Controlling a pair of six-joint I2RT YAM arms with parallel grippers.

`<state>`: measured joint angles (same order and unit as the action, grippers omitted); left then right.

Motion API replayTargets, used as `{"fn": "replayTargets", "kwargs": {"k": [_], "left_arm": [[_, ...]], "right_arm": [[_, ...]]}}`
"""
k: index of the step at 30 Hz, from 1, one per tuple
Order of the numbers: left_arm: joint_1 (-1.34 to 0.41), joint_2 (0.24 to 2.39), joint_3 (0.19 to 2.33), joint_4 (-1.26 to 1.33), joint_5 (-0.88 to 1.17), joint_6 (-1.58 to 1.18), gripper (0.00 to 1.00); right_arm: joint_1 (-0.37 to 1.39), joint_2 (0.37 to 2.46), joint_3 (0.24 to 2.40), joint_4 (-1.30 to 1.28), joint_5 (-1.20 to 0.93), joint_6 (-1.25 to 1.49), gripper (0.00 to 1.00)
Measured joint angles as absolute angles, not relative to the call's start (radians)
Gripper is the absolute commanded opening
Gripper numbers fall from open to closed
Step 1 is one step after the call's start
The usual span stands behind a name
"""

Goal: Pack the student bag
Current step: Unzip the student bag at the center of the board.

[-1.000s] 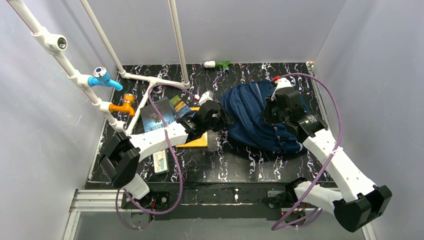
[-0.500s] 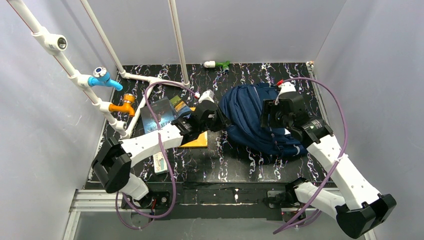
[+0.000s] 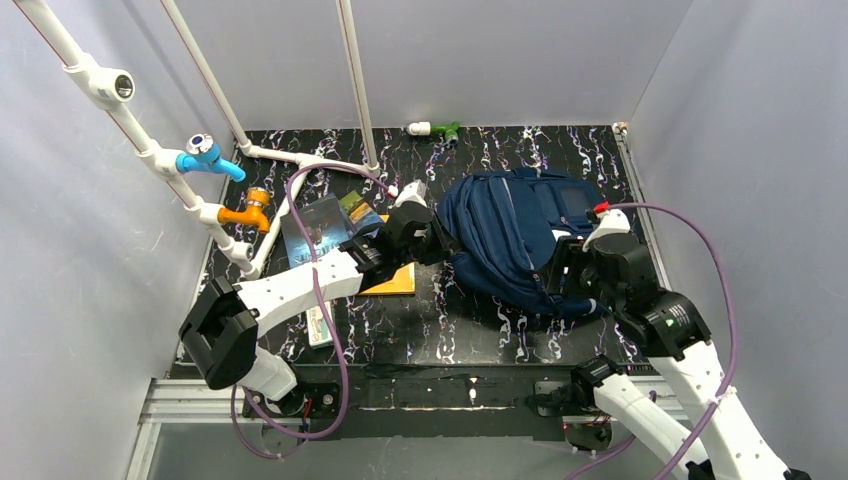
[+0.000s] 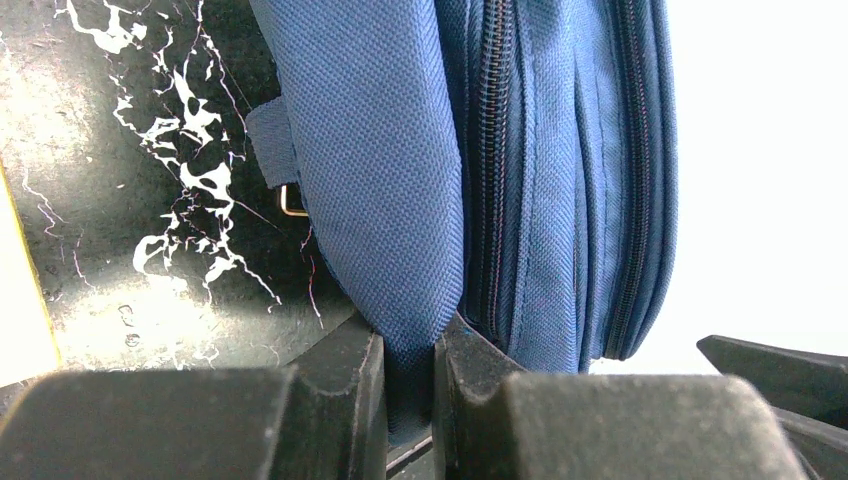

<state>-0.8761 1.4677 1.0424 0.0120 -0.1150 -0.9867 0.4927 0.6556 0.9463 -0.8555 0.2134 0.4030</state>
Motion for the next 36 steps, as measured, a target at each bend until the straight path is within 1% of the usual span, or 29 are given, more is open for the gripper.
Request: {"fn": "replayTargets", "kwargs": {"k": [5,9,12,15,18,23,25,26,30,36], "left_arm": [[-0.876,1.466,1.042,0.007,-0.115,-0.987,0.0],[-0.876,1.458,1.042,0.001,-0.115,-0.987,0.0],[-0.876,1.452,1.04,-0.002,-0.115,-0.987,0.0],[-0.876,1.449,1.04,-0.005,-0.112,-0.987,0.0],[-0.875,1.449,1.04,-0.006,-0.105,-0.988,0.0],[-0.873,1.449,1.04,-0.007,-0.092,-0.988,0.0],[-0.873,1.449,1.04,-0.008,-0.089,-0.987,0.0],[-0.872,1.449,1.04,-0.008,-0.086,-0.987,0.0],[-0.872,1.449,1.04,-0.008,-0.084,-0.988,0.0],[-0.872,1.449,1.04,-0.009,-0.081,-0.992,0.0]], "right_arm": [[0.493,0.595,0.861,-0.826,0.183,0.488,0.64],[0.493,0.596,0.785,-0.798,0.162,0.526,0.57],[0.493,0.597,0.744,-0.776,0.148,0.544,0.55],[0.493,0.599,0.721,-0.743,0.138,0.548,0.5],[0.493,0.62,0.72,-0.706,0.124,0.543,0.47],[0.493,0.707,0.72,-0.653,0.072,0.514,0.46],[0.493,0.72,0.72,-0.651,0.064,0.501,0.5],[0.493,0.72,0.718,-0.648,0.064,0.498,0.48],[0.493,0.721,0.715,-0.649,0.074,0.507,0.34],[0.493,0.709,0.689,-0.635,0.047,0.537,0.21]]}}
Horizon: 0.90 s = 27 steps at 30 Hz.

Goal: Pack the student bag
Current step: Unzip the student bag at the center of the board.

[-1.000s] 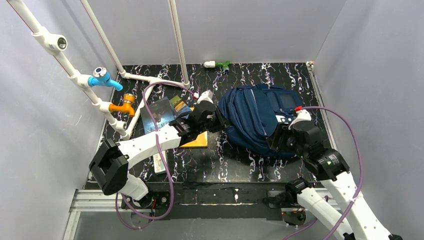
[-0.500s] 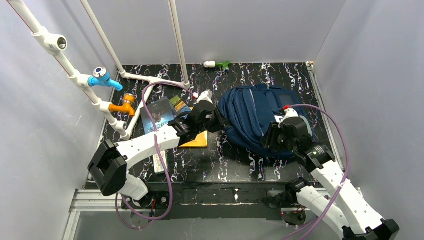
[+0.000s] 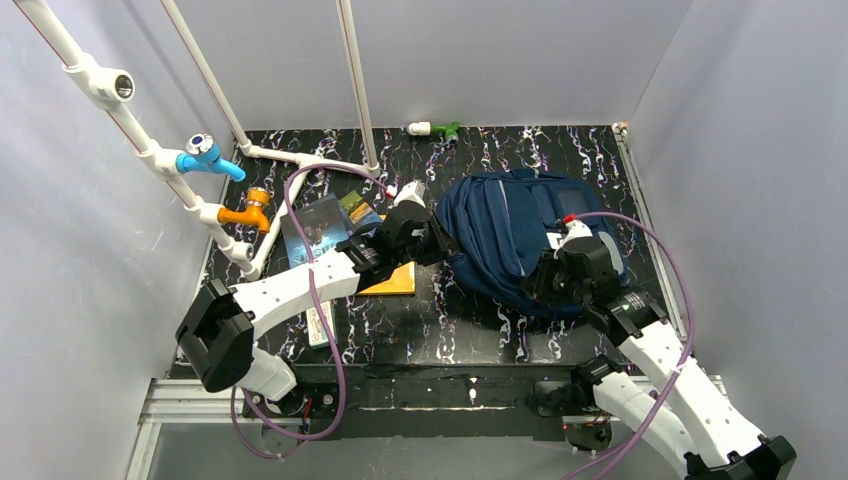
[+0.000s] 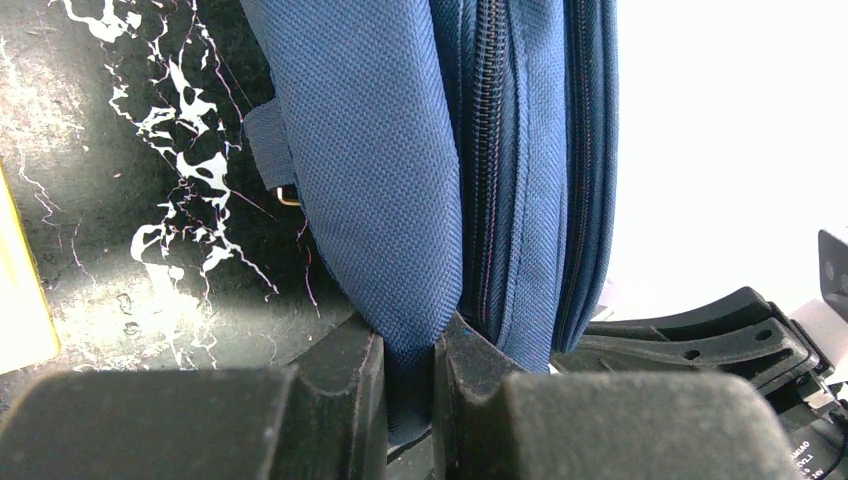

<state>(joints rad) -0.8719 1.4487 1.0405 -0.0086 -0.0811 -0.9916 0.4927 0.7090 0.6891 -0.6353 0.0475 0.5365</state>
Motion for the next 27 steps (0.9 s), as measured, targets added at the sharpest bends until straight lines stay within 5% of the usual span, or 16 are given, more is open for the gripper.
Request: {"fn": "replayTargets", "kwargs": {"k": [8,17,27], "left_arm": [[-0.871,1.449,1.04,-0.016,-0.078,-0.996,0.0],[-0.867,1.449,1.04,-0.017,-0.069,-0.999,0.0],[-0.865,1.475,1.05,-0.015,-0.058,-0.998,0.0]], "right_arm": [[0.49,0.686,0.644,-0.602,-0.028,0.57,0.26],[0.49,0.673,0.643,-0.601,-0.062,0.595,0.01],[0.487,0.74,0.675,-0.549,-0.185,0.72,0.01]]}}
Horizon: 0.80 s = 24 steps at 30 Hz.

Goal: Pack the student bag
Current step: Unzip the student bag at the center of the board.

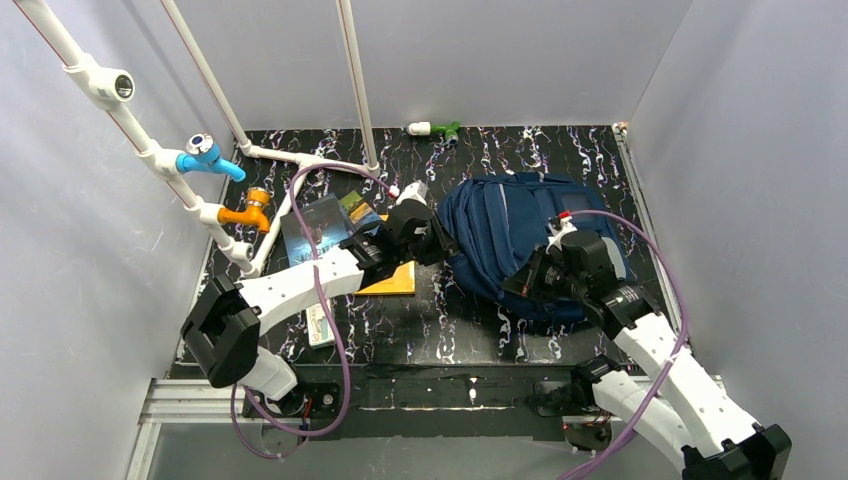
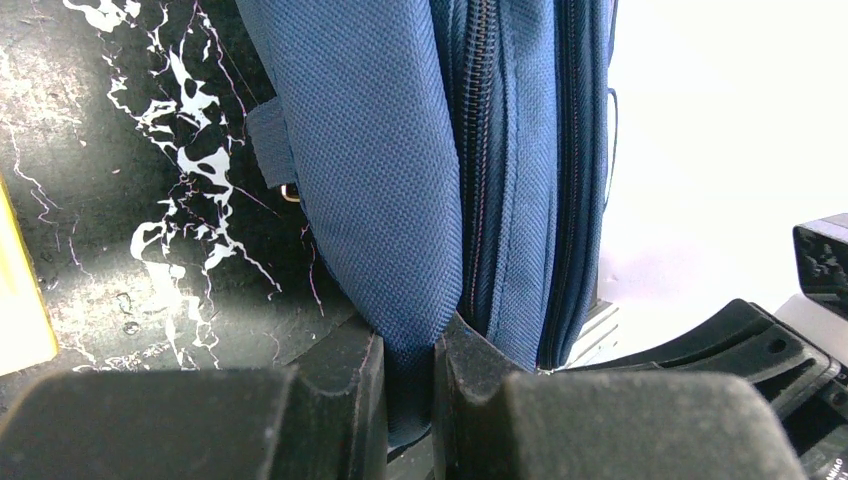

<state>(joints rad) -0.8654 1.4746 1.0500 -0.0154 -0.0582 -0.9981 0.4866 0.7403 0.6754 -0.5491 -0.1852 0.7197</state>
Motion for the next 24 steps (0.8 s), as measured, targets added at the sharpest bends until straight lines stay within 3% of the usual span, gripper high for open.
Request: {"fn": "replayTargets", "kwargs": {"k": [12,24], "left_arm": [[-0.849,1.487,1.065,-0.009,-0.063,-0.981,0.0],[-0.838,1.487,1.065,0.004,-0.08,-0.953,0.0]], "right_arm": [[0.554,0.932,0.776,-0.46,-0.177,0.941,0.01],[0.64,1.1,0.939,-0.477,0.007,1.238,0.04]]}}
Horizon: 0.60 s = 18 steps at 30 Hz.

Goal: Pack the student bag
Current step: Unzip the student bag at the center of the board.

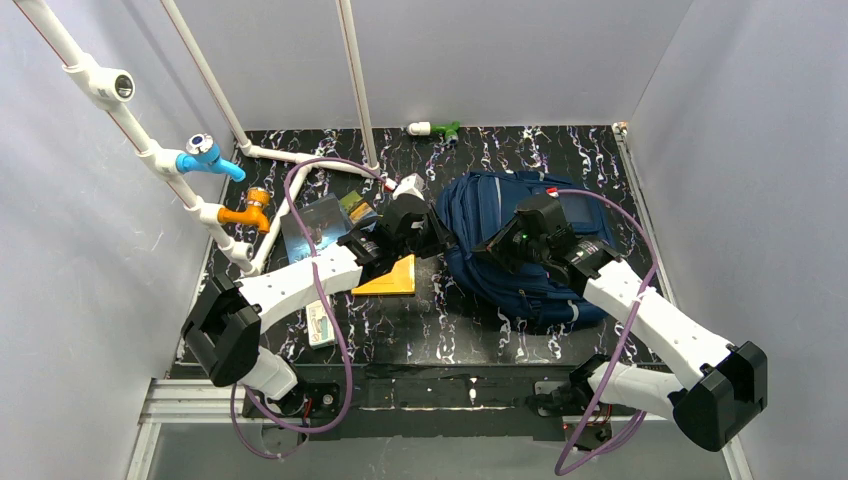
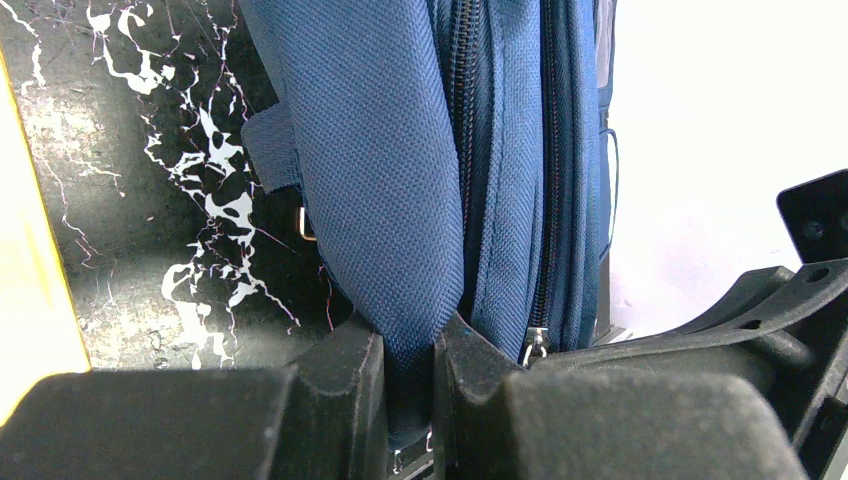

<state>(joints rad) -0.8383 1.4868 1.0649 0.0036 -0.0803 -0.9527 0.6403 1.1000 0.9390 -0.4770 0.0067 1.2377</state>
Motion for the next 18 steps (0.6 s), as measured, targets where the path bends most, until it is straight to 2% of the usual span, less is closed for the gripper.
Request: {"fn": "replayTargets", "kwargs": {"k": [9,12,18], "left_arm": [[-0.838,1.483,1.052,0.011,-0.099,-0.915,0.0],[-0.84,1.473,1.046,0.015,-0.101,-0.9,0.0],[-0.86,1.457,1.044,0.041,-0.099,-0.878,0.0]], "right_arm": [[0.652,1.17,0.965,-0.437,0.091,1.441,0.06],[0.653,1.203,1.018,-0.435,0.156,1.477,0.09],[0.623,1.258,1.102,-0.404,0.276,1.512,0.09]]}}
